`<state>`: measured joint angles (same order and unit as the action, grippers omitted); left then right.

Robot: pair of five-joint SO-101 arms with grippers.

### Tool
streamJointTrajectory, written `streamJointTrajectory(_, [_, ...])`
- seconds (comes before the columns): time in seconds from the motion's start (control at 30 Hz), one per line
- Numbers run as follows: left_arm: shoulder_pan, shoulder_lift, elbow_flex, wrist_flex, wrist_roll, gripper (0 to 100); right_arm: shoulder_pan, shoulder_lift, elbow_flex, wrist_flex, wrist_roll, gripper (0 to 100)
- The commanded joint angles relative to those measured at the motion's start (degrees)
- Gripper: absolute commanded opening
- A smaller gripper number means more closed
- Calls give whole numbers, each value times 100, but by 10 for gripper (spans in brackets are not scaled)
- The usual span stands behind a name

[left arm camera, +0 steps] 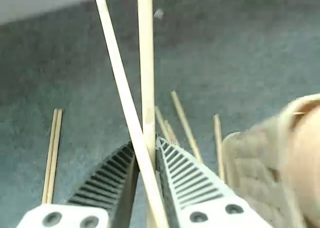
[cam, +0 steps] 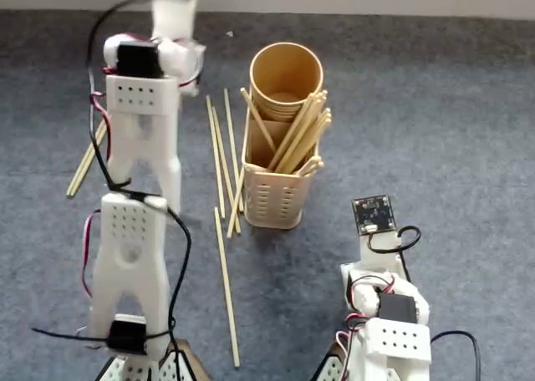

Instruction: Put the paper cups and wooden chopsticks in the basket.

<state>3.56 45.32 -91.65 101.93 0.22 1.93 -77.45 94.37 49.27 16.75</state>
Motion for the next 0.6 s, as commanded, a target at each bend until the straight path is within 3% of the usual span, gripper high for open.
streamJointTrajectory(0.0, [725,-1341,-338,9,123,4,-57,-57,4,-92,62,5])
streamJointTrajectory(0.2, [1481,-2158,-330,-316,484,4,-57,-57,4,-92,62,5])
streamJointTrajectory(0.57, [2554,-2193,-330,-985,554,4,-57,-57,4,-92,62,5])
